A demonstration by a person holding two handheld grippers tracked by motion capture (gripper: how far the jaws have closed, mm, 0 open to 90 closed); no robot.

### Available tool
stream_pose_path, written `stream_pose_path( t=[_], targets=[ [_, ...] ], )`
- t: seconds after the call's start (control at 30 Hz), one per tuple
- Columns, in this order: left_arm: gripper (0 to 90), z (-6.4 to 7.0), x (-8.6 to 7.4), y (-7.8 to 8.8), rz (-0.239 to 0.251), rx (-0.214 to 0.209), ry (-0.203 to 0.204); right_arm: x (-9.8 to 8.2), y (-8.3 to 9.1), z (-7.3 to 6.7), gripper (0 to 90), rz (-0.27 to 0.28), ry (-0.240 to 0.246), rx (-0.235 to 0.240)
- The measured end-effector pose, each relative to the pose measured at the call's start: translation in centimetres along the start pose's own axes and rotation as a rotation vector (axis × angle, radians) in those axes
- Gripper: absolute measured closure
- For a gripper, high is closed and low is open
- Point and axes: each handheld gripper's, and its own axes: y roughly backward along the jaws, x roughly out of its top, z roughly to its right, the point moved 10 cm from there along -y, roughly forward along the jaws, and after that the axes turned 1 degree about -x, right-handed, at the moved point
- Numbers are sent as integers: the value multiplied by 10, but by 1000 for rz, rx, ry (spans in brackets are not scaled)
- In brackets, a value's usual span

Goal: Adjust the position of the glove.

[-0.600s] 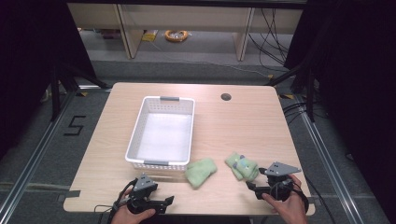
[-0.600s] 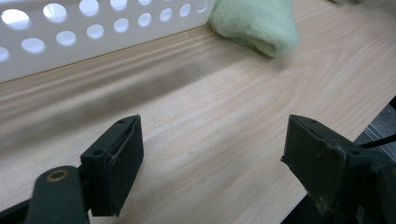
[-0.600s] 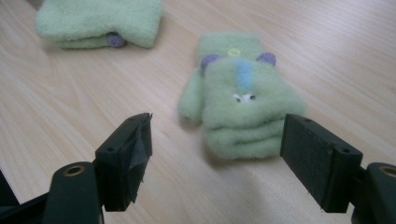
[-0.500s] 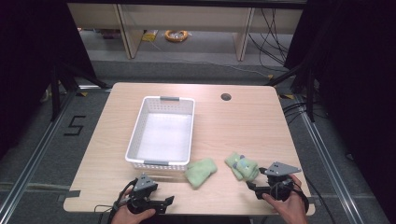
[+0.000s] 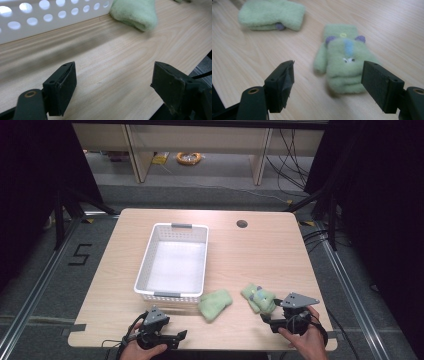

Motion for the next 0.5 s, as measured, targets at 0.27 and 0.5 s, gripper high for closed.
stream_pose_path(
  t=[0.27,0.5],
  targets=[
    [194,7,0,-2,-2,-20,-14,8,-3,-9,298,1,31,29],
    [194,11,1,-3,4,-27,-6,13,-6,-15,313,6,60,48]
  ],
)
